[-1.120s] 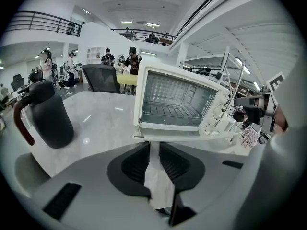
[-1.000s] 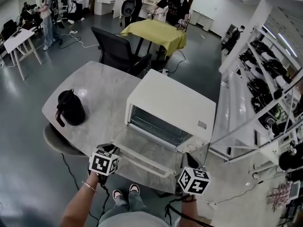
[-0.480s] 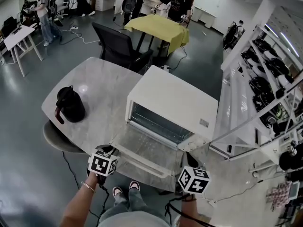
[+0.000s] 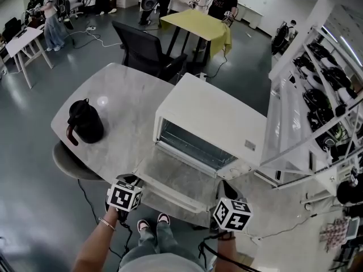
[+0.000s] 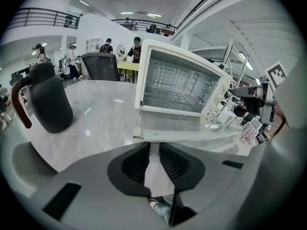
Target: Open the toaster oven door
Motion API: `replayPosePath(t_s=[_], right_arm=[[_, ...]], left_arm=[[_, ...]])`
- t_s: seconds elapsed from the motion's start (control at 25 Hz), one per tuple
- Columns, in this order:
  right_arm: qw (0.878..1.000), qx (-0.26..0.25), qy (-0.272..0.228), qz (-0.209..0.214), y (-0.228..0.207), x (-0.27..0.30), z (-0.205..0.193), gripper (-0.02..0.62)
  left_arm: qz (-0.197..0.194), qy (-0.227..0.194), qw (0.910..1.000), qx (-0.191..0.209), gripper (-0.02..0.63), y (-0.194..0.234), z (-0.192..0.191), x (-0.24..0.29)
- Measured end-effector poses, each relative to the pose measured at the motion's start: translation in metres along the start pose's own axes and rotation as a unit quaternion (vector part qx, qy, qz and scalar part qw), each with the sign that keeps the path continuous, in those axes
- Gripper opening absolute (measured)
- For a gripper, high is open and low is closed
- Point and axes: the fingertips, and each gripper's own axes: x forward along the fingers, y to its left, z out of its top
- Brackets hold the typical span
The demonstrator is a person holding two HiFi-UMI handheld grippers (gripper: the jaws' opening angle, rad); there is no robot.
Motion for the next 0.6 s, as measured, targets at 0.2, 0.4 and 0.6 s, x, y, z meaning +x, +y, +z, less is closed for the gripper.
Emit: replayPosePath(t_s=[0.2, 0.4, 0.6], right_arm=[[1.000, 0.002, 0.008, 0.004, 0.004, 0.004, -0.006, 0.005], [1.000, 0.005, 0.017, 0.005, 0.004, 0.010, -0.013, 0.006], [1.000, 0.007, 0.026, 0.006, 0.002, 0.015, -0.020, 0.005]], left_arm=[[-0.002, 0.009, 1.0000, -0.001, 0.067, 0.001, -0.008, 0.002], [-0.002, 0.019, 0.9998, 0.000, 0.067, 0.002, -0.014, 0.008], [-0.001, 0.026, 0.9997, -0.001, 0.067, 0.002, -0.019, 0.012]])
